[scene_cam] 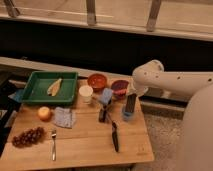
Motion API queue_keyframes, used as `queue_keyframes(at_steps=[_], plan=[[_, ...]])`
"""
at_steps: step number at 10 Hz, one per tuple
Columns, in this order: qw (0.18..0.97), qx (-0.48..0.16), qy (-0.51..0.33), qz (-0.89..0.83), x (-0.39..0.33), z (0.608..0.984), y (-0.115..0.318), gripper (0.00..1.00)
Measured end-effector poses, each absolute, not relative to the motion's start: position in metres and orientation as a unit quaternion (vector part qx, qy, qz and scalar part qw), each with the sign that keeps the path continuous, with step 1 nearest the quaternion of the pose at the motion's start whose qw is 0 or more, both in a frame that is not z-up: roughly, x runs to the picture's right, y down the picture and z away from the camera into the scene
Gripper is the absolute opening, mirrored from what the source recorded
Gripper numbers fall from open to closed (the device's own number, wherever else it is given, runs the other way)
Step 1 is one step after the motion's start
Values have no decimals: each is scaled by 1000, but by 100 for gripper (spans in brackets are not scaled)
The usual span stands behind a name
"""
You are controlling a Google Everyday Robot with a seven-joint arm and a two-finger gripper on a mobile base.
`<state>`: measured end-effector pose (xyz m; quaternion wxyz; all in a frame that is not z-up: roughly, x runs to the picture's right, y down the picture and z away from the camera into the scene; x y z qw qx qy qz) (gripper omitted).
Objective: Place eraser in plastic cup
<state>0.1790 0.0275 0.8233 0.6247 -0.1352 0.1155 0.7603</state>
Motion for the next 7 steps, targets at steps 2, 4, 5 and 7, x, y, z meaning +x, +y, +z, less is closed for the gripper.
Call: queue_keyframes(at_steps=[2, 4, 5, 7], plan=[[620, -136, 115, 764, 178, 824, 33, 0], [618, -138, 112, 766, 175, 822, 39, 0], [617, -139, 112, 767, 173, 821, 42, 0], [616, -143, 109, 767, 166, 820, 48, 0]])
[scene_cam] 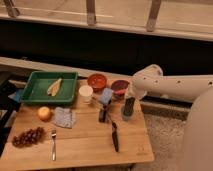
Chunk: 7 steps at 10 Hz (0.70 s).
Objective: Place eraser in plastic cup
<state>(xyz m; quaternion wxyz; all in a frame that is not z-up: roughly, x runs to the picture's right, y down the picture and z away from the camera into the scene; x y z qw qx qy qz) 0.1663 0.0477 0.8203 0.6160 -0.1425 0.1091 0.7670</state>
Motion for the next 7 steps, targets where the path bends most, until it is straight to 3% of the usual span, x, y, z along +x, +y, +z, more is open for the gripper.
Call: queue_keyframes(at_steps=[2, 7], plan=[[613, -146, 108, 769, 163, 822, 52, 4], [606, -148, 113, 773, 161, 828, 54, 54]])
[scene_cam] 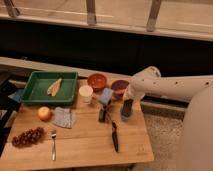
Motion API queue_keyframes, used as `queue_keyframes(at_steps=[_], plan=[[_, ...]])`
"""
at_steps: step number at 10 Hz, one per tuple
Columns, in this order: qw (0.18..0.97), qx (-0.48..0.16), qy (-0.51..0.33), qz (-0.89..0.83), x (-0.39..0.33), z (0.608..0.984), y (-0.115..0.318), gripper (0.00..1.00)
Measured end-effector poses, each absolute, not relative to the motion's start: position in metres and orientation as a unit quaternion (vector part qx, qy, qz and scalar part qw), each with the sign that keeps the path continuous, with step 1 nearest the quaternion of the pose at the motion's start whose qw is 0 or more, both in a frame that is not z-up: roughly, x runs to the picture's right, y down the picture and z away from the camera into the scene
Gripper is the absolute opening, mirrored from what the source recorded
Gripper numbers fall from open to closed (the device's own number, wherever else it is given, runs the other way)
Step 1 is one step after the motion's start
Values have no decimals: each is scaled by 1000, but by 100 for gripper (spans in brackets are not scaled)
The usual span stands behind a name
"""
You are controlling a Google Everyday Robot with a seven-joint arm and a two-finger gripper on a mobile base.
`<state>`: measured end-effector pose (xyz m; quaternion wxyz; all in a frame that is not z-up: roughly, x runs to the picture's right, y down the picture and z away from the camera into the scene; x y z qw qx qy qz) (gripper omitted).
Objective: Place eraser in plastic cup
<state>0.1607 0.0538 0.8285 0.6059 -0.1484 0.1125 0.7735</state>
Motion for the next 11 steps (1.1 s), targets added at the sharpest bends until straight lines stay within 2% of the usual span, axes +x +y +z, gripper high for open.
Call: queue_keyframes(at_steps=[2, 3, 11], plan=[[604, -147, 114, 775, 162, 830, 51, 74], [603, -147, 114, 775, 163, 830, 52, 77], [596, -151, 99, 783, 167, 818, 50, 78]])
